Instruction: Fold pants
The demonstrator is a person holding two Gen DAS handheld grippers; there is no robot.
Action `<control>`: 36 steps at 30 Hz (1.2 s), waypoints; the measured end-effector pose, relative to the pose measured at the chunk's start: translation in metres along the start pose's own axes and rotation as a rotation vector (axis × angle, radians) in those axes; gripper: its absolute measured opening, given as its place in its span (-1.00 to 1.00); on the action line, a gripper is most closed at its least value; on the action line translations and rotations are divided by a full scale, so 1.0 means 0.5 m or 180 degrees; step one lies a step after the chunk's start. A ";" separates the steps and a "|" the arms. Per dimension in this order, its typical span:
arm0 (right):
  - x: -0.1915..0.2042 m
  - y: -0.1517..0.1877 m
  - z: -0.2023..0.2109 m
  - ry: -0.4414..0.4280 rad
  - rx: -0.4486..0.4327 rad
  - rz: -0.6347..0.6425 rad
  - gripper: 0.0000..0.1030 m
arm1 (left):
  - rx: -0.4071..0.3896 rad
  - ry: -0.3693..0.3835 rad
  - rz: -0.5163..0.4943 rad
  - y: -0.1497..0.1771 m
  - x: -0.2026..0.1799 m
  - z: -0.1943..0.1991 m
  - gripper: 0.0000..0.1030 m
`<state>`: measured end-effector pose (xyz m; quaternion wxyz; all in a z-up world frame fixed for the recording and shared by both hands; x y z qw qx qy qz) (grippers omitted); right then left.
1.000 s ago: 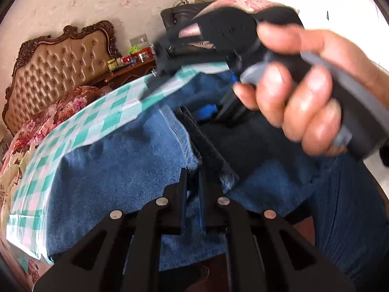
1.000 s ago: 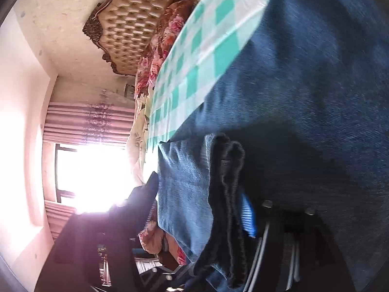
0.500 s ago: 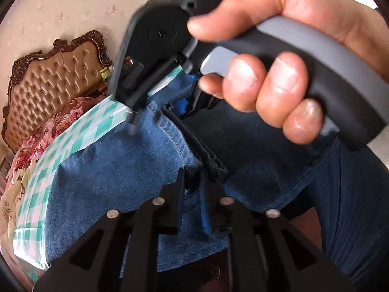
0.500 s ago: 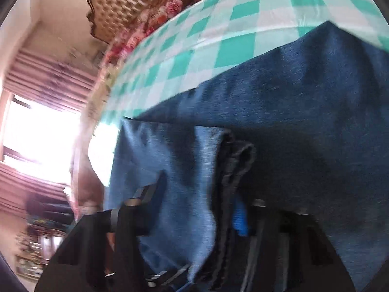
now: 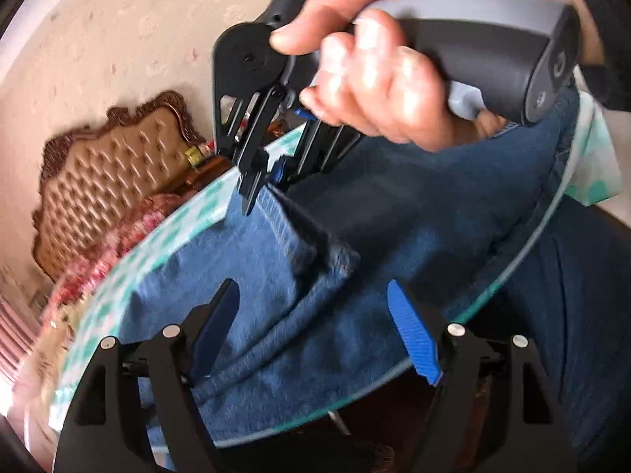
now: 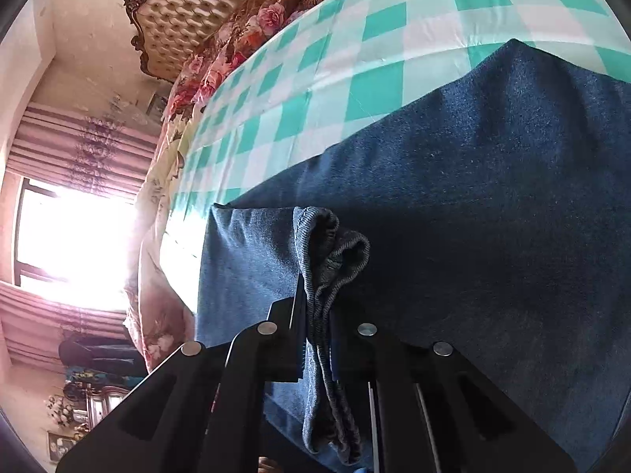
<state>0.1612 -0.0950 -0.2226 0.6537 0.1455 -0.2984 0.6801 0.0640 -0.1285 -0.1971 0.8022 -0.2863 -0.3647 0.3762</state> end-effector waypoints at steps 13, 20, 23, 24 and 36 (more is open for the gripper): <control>-0.020 0.005 0.016 -0.0003 -0.0002 -0.0082 -0.82 | 0.0216 -0.0364 -0.0054 -0.004 0.016 -0.014 -0.82; -0.043 0.016 -0.019 0.0650 -0.0132 0.0354 -0.69 | 0.0328 -0.0198 -0.0183 0.011 -0.012 -0.043 -0.82; -0.039 0.008 -0.023 0.0726 -0.0214 0.0446 -0.66 | 0.0319 -0.0219 -0.0187 0.009 -0.009 -0.045 -0.82; -0.036 0.003 -0.021 0.0746 -0.0275 0.0496 -0.66 | 0.0314 -0.0229 -0.0197 0.007 -0.010 -0.046 -0.82; -0.047 -0.016 -0.015 0.1165 -0.0520 0.0754 -0.13 | 0.0327 -0.0298 -0.0498 0.009 -0.020 -0.058 -0.67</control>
Point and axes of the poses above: each gripper's, at about its wrist camera, not at the fingertips, and z roughly against the way its jaws point, x to its left, y to its underside, the point moved 10 cm from there along -z, roughly the way its jaws point, and after that the axes turned 8 degrees about y, right-handed, at the moved point
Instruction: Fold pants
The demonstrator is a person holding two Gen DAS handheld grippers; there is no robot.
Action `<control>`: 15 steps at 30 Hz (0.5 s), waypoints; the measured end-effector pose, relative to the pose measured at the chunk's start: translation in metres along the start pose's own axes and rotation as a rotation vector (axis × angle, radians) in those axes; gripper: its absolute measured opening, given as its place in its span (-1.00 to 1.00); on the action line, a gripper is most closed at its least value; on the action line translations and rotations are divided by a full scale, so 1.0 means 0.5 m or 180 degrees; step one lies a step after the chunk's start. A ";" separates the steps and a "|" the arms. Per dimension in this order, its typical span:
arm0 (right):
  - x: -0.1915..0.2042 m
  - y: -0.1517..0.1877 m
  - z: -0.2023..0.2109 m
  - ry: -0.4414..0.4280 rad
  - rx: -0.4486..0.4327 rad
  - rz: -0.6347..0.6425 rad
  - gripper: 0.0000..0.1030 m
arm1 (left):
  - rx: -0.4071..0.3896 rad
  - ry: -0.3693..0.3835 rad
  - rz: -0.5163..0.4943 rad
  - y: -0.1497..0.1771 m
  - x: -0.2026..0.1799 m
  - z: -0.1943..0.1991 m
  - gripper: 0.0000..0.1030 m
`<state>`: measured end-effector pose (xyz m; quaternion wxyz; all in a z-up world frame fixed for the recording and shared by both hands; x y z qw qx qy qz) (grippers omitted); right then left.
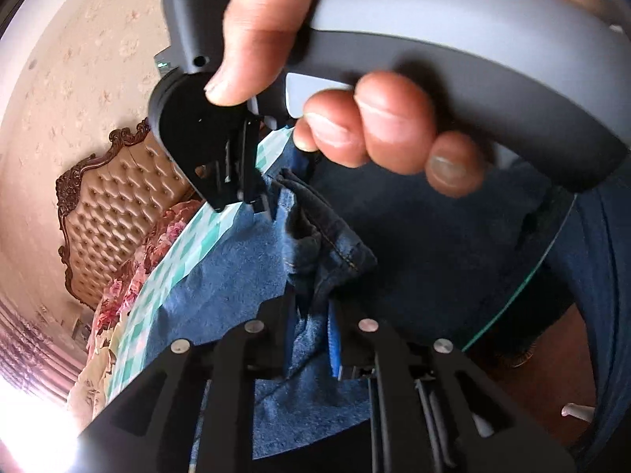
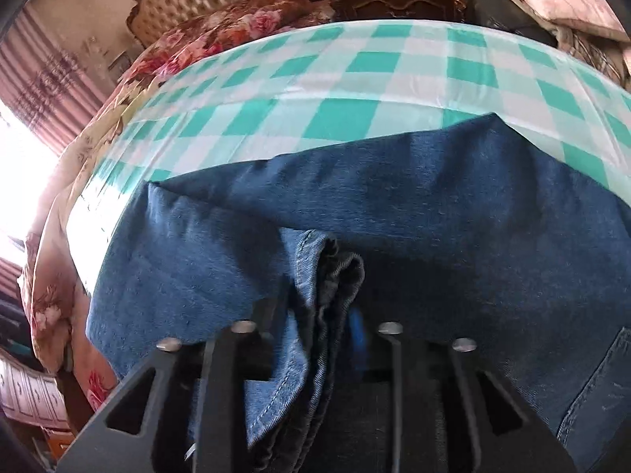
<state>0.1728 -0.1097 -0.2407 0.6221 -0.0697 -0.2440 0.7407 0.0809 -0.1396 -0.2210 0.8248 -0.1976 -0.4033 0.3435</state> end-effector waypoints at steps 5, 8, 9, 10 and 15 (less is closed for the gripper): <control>-0.002 -0.019 0.001 0.0092 -0.0064 0.0048 0.09 | -0.0049 0.0012 -0.0051 -0.004 -0.008 0.004 -0.64; -0.010 -0.018 -0.009 0.0314 -0.0039 0.0109 -0.25 | -0.0043 0.0043 -0.0017 -0.002 -0.015 0.005 -0.65; -0.011 -0.017 -0.009 0.0336 -0.0048 0.0114 -0.32 | -0.0043 0.0053 -0.0012 -0.002 -0.011 0.003 -0.66; -0.009 -0.017 -0.008 0.0347 -0.0067 0.0140 -0.42 | -0.0040 0.0071 0.0006 -0.002 -0.006 0.001 -0.69; -0.009 -0.020 0.001 0.0449 -0.0135 0.0228 -0.67 | -0.0042 0.0098 0.0057 0.001 0.004 -0.006 -0.72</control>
Point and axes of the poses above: each gripper's, at about its wrist camera, not at the fingertips, and z roughly against the way its jaws point, x to its left, y to its underside, the point moved 10 cm from there along -z, roughly the way its jaws point, and after that the axes turned 8 degrees about y, right-handed, at the moved point
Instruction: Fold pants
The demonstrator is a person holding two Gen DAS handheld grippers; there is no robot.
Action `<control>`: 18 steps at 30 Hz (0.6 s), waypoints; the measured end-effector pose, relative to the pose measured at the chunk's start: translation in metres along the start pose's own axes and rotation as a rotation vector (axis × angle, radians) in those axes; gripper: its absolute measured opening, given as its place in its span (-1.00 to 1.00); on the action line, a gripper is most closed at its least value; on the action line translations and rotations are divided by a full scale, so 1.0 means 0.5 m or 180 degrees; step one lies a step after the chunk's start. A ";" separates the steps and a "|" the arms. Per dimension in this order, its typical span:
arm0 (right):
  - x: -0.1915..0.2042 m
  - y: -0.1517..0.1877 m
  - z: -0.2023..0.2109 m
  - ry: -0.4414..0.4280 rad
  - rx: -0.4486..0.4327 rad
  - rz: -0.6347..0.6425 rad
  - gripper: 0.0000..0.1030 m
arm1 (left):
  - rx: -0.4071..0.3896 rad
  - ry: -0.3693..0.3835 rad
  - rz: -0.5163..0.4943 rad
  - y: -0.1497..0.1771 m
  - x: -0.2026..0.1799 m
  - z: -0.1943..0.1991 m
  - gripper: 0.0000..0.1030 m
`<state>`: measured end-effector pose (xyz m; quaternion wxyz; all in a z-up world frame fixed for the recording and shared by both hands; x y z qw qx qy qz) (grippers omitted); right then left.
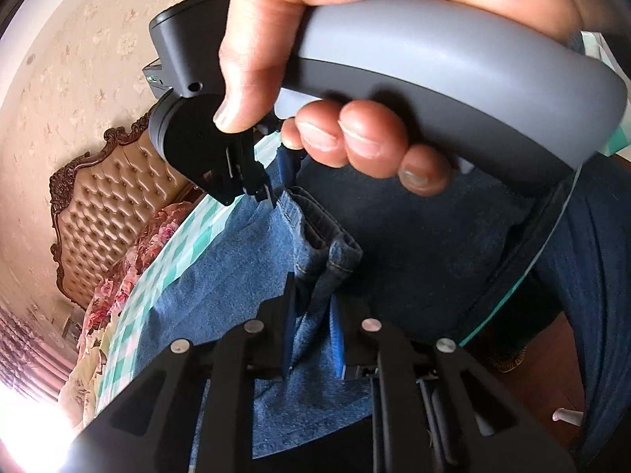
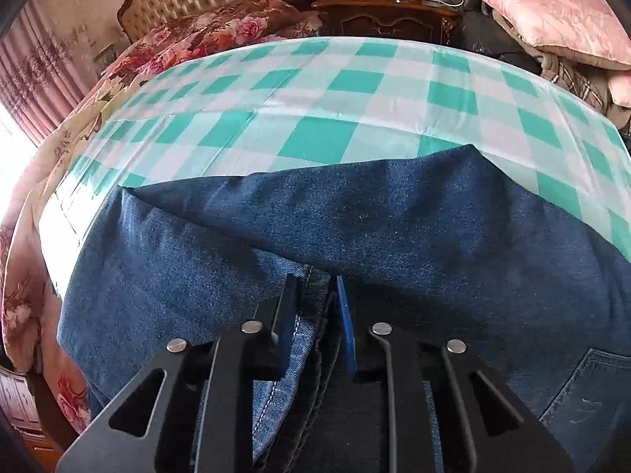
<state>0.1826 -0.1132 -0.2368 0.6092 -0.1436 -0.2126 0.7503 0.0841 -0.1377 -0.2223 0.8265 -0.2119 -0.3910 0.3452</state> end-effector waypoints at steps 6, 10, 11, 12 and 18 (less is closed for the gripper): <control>0.002 -0.005 0.017 -0.0007 -0.0065 0.0026 -0.73 | -0.0046 0.0015 0.0142 -0.004 0.013 0.004 -0.75; 0.002 -0.013 0.027 -0.0029 -0.0106 0.0014 -0.74 | -0.0047 0.0004 0.0161 -0.005 0.017 0.000 -0.76; 0.002 -0.013 0.027 -0.0029 -0.0104 0.0014 -0.74 | -0.0036 0.0008 0.0160 -0.004 0.016 -0.003 -0.76; 0.001 -0.012 0.025 -0.0028 -0.0099 0.0013 -0.74 | -0.0032 0.0007 0.0161 -0.003 0.016 -0.004 -0.76; 0.000 -0.009 0.019 -0.0008 -0.0079 0.0008 -0.74 | -0.0030 0.0019 0.0168 -0.002 0.014 -0.009 -0.76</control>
Point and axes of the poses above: each gripper's, at about its wrist camera, not at the fingertips, and z roughly against the way its jaws point, x to its left, y to its underside, the point moved 10 cm from there along -z, roughly the way its jaws point, and after that the axes turned 8 degrees about y, right-handed, at the moved point
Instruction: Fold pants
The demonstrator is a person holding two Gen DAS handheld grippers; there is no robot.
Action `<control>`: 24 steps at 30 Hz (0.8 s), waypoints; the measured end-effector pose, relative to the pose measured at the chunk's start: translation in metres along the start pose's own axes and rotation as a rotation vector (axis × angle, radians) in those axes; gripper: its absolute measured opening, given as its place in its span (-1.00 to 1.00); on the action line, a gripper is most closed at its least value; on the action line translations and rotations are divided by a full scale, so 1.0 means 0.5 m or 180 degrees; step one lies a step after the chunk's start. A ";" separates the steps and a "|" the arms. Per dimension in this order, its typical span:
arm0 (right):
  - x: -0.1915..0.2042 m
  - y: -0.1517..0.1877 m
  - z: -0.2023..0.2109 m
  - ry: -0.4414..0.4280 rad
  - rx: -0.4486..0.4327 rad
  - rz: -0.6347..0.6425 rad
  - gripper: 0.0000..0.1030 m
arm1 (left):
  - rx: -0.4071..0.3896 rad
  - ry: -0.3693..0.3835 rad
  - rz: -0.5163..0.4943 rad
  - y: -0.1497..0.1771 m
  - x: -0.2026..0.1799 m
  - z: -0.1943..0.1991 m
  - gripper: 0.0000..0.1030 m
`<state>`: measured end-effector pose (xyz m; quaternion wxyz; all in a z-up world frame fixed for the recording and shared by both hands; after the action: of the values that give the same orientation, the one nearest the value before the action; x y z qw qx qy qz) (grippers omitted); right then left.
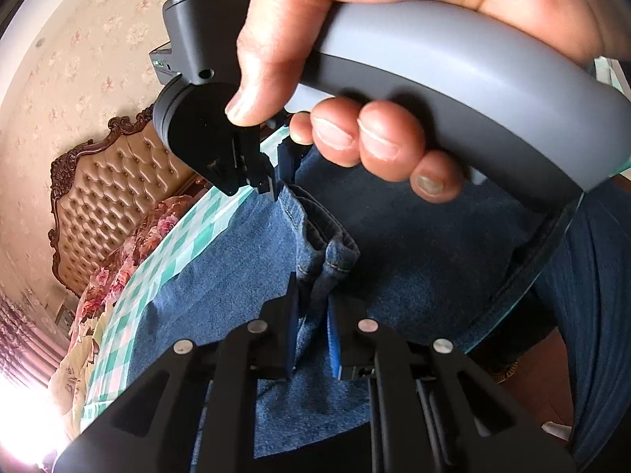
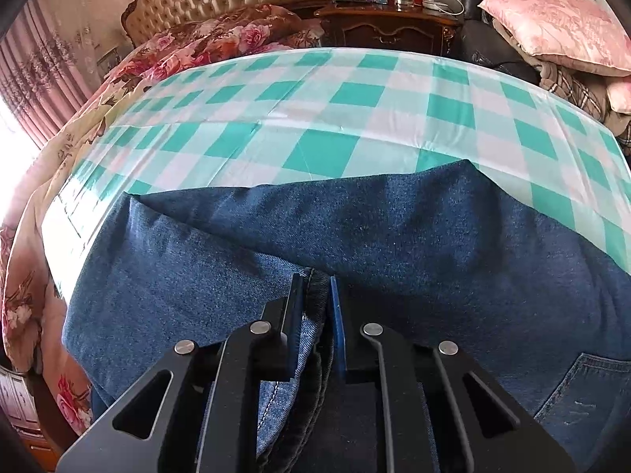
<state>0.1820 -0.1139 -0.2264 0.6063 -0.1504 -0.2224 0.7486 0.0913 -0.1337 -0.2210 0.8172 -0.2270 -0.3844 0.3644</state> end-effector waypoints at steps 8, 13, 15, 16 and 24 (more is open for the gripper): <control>-0.001 -0.003 0.007 0.0004 -0.0043 -0.0021 -0.75 | -0.0037 0.0009 0.0036 -0.007 0.006 0.005 -0.76; -0.008 -0.013 0.021 -0.0011 -0.0109 -0.0060 -0.75 | -0.0107 -0.0006 0.0052 -0.015 0.009 0.008 -0.76; -0.012 -0.010 0.013 -0.0004 -0.0078 -0.0076 -0.76 | -0.0058 0.0036 0.0021 -0.010 -0.001 -0.001 -0.76; -0.015 -0.004 0.003 0.0011 -0.0041 -0.0075 -0.76 | -0.0030 0.0066 0.0017 -0.005 -0.006 -0.007 -0.76; -0.020 0.018 -0.012 0.0099 -0.0067 -0.0054 -0.78 | -0.0048 0.0291 0.0156 0.000 -0.003 -0.003 -0.68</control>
<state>0.1798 -0.1243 -0.2367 0.6144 -0.1665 -0.2221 0.7386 0.0917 -0.1349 -0.2225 0.8230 -0.2590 -0.3437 0.3707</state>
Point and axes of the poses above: each gripper's, at about its wrist camera, not at the fingertips, and z roughly against the way its jaws point, x to its left, y to its underside, the point moved 10 cm from there along -z, roughly the way its jaws point, and after that the axes turned 8 degrees about y, right-handed, at the moved point
